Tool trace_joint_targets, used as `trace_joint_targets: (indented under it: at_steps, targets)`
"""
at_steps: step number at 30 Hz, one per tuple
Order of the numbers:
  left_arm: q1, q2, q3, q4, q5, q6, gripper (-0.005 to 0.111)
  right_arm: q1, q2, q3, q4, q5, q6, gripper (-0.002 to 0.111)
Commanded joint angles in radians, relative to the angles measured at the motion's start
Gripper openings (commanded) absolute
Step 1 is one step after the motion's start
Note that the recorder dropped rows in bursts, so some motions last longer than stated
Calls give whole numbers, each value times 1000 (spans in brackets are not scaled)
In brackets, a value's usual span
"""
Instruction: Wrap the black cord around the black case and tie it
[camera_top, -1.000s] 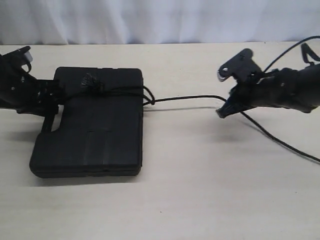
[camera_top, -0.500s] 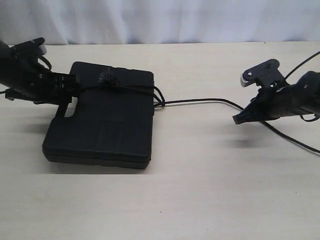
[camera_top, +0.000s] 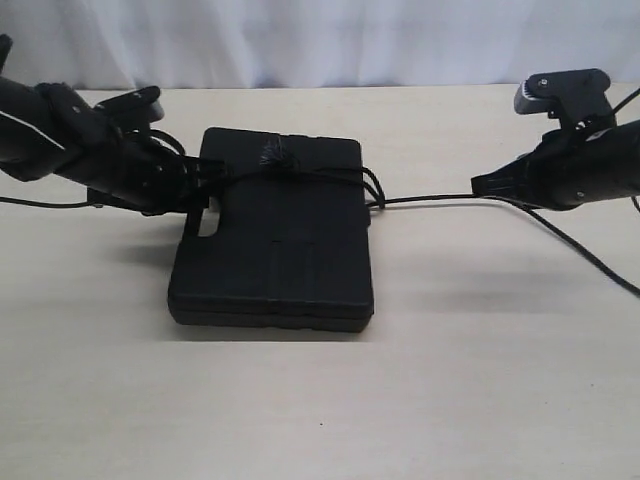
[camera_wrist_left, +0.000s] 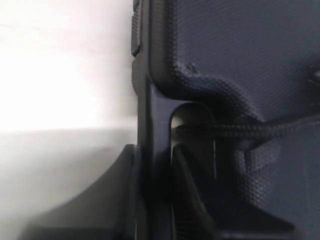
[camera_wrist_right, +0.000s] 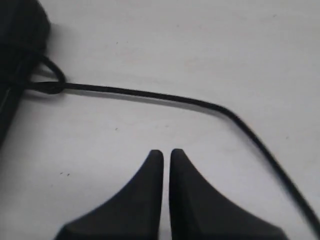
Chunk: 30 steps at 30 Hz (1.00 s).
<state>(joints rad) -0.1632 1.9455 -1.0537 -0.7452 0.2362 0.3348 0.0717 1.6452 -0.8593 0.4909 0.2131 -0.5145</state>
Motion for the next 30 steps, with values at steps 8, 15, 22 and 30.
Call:
trace_joint_targets:
  at_steps: [8,15,22,30]
  targets:
    - [-93,0,-136,169,231,36,46,1,-7,-1,6,242,-1,5]
    - [-91,-38,-353,433,610,27,45,1,-14,-5,-53,349,-1,5]
    - [-93,-115,-539,766,943,-260,3,1,-83,-108,-284,557,215,5]
    - [-93,-279,-473,909,985,-378,0,1,-180,-140,-669,726,458,5]
